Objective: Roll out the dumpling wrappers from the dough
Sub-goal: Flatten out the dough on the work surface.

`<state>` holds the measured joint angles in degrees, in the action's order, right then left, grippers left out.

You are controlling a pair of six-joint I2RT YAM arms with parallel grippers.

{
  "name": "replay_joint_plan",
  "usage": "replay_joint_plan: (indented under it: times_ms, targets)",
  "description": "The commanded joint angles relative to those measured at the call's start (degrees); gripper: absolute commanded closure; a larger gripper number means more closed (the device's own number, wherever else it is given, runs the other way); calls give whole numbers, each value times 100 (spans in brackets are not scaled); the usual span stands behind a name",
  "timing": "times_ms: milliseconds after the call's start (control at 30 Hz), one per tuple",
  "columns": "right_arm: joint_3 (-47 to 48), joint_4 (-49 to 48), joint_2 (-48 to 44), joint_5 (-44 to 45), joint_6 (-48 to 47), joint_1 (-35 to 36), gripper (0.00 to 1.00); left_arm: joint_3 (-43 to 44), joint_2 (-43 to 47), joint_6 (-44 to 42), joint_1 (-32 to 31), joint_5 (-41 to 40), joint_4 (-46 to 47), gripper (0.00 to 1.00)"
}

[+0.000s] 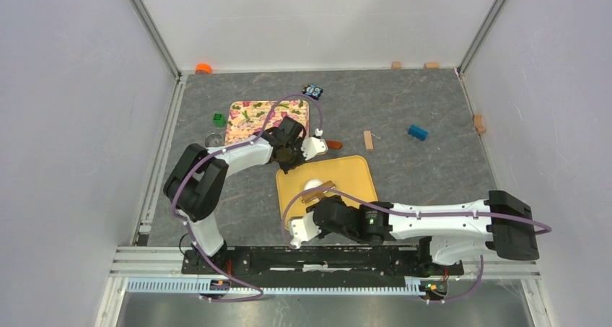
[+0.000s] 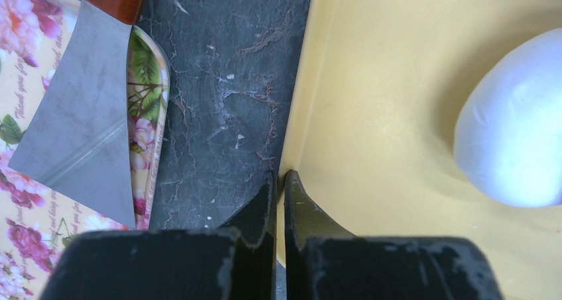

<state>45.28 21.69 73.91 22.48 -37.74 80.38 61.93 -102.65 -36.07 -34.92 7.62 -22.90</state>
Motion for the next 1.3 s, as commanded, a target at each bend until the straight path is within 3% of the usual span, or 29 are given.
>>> replay_joint_plan:
  times_ms: [0,167,400,733,1067,1267]
  targets:
    - [-45,485,511,-704,-32,-311,100,-296,-640,-145,-22,-223,-110,98]
    - [244,751,891,-727,120,-348,100,-296,-642,-135,-16,-231,-110,98]
    - [-83,1244,452,-718,915,70,100,-300,-634,-134,-16,-226,-109,98]
    - [429,595,1216,-653,56,-372,100,-313,-622,-138,-18,-217,-108,98]
    - [125,1258,716,-508,1172,287,100,-313,-624,-148,-20,-208,-109,98]
    - [154,693,866,-333,372,21,100,-297,-642,-143,-26,-232,-110,98]
